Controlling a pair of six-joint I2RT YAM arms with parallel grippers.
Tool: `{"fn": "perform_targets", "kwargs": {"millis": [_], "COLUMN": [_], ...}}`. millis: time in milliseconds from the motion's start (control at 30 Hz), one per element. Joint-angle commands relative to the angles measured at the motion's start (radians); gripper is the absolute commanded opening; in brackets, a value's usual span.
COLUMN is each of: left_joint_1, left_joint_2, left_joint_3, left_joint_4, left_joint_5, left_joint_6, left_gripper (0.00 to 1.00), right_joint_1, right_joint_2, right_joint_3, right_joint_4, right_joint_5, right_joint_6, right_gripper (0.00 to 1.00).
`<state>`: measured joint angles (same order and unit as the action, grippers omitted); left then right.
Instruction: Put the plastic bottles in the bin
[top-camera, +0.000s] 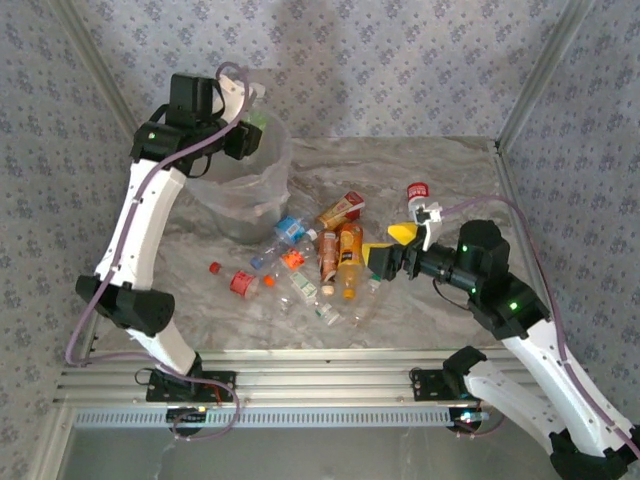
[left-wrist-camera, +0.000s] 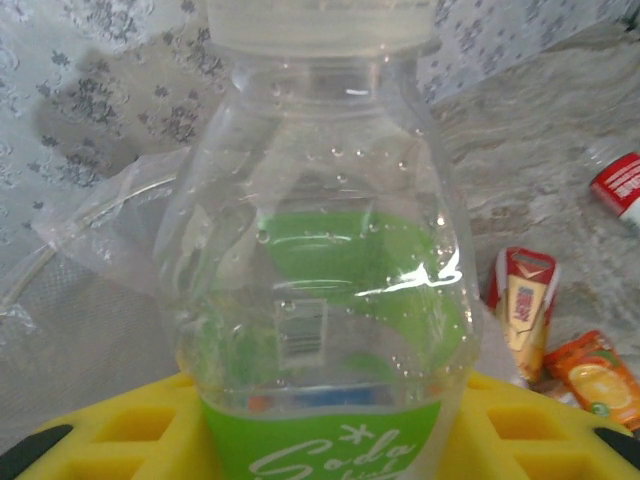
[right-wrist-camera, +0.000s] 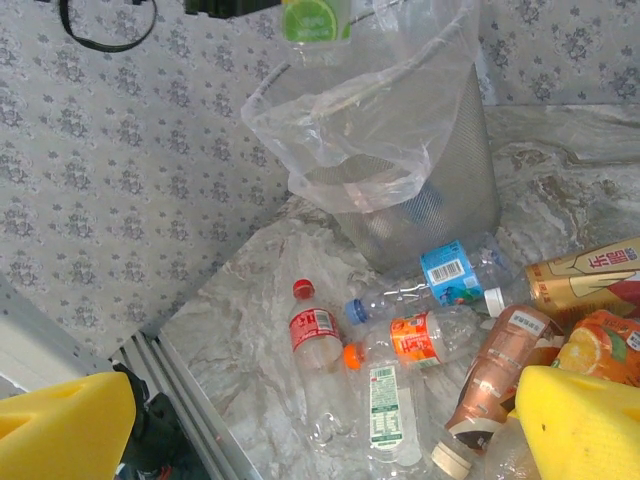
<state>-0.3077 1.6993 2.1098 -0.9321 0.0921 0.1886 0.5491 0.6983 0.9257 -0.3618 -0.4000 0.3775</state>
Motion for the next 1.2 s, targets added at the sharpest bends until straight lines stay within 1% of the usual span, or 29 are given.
{"fn": "perform_targets", "kwargs": {"millis": [0, 167, 400, 600, 767, 933, 1067, 1167], "left_joint_1": [0.030, 0.060, 0.094, 0.098, 0.098, 0.098, 0.096, 0.096], "left_joint_2": [0.039, 0.088, 0.140, 0.182, 0.221, 0.247, 0.264, 0.265], "left_joint_3": [0.042, 0.029, -0.017, -0.036, -0.060, -0.085, -0.116, -0.137], "left_joint_4": [-0.053, -0.071, -0.077, -0.095, -0.099, -0.107, -0.118, -0.117], "left_joint_5": [-0.011, -0.039, -0.017, -0.032, -0.075, -0.065, -0.113, -0.108], "left_joint_6": [0.049, 0.058, 0.054, 0.056, 0.055, 0.048, 0.044, 0.039], "left_gripper": [0.47, 0.47, 0.47, 0.47, 0.47, 0.48, 0.48, 0.51], "right_joint_1": [0.008, 0.007, 0.006, 0.006, 0.007, 0.007, 0.007, 0.007], "right_joint_2": [-0.040, -0.066, -0.083, -0.086, -0.083, -0.082, -0.082, -0.079], "right_joint_3": [0.044, 0.046, 0.042, 0.042, 0.038, 0.036, 0.035, 0.036], "right_joint_4": [0.026, 0.031, 0.047, 0.045, 0.035, 0.030, 0.025, 0.021], "right_joint_5": [0.040, 0.057, 0.048, 0.054, 0.069, 0.071, 0.073, 0.075], "right_joint_6": [-0.003, -0.016, -0.023, -0.027, -0.030, -0.030, -0.031, -0.032], "right_gripper": [1.00, 1.00, 1.00, 1.00, 1.00, 1.00, 1.00, 1.00]}}
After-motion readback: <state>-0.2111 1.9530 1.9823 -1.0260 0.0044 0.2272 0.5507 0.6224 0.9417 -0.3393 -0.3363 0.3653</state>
